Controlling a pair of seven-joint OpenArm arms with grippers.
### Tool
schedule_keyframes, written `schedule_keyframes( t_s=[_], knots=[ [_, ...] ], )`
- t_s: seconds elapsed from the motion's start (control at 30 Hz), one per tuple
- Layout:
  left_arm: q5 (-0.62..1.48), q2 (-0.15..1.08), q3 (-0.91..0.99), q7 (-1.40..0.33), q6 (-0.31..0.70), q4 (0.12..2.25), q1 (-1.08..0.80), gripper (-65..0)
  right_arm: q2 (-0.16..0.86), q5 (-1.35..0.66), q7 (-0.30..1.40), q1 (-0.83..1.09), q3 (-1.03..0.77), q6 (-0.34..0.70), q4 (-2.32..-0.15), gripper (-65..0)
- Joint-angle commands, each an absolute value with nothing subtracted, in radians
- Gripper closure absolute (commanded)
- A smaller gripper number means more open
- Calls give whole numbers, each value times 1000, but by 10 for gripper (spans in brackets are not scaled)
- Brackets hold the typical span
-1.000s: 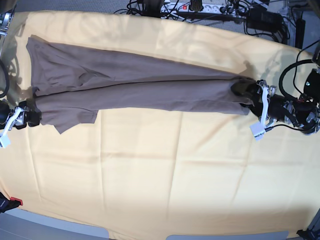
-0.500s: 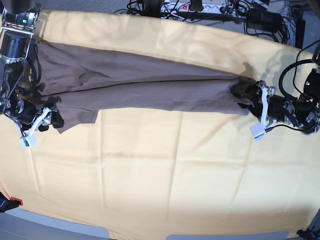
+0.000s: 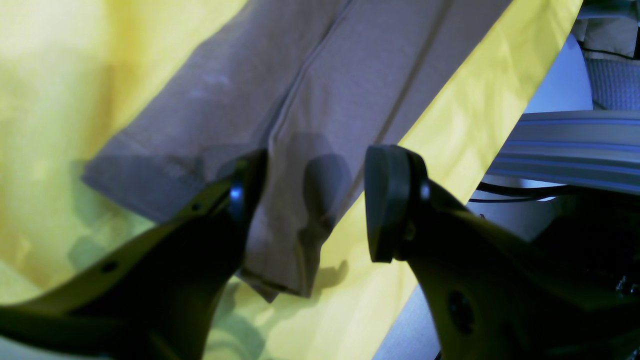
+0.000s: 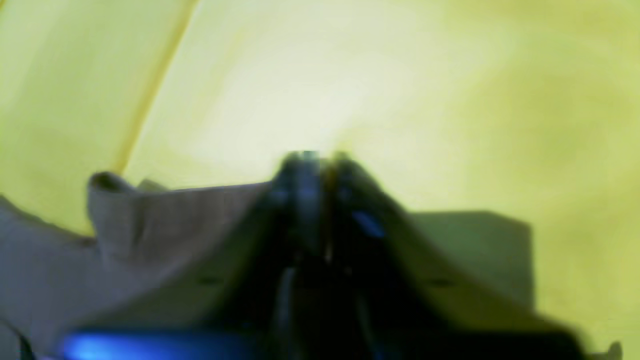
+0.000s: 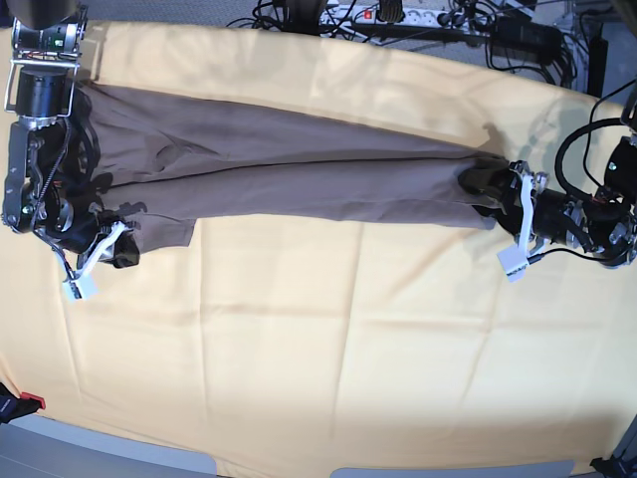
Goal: Fold the T-shirt properly
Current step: 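Move the right gripper along the folded shirt and press the fold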
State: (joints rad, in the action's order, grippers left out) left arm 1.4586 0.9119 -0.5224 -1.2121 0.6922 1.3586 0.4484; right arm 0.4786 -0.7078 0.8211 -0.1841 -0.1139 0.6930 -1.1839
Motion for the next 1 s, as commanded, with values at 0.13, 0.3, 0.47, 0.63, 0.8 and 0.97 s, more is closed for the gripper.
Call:
schedule_keyframes(
  t_s=[0.13,0.3,0.47,0.63,0.8,0.97],
  knots=[
    [1475,931,-510,-1201,698,1368,471,-312,522,-714,826,-222,-120,698,-1240,0],
    [1474,931,-510,-1196,698,1368,471,-312,558,-827,899,-207,-120,698,-1364,0],
    [1474,931,-510,-1197,698,1368,471,-312,596,-939,996,-151,-120,698,-1525,0],
    [1471,931,-510,-1197,698,1368,471,-312,630,-977,1048,-43,-120,698,-1679,0],
    [1471,931,-510,-1197,698,1368,471,-312,649,-976,1054,76,-120,698,-1802,0],
    [1471,931,-510,-1197,698,1368,471,-312,684,-976,1061,185,-120,698,-1917,0]
  ],
)
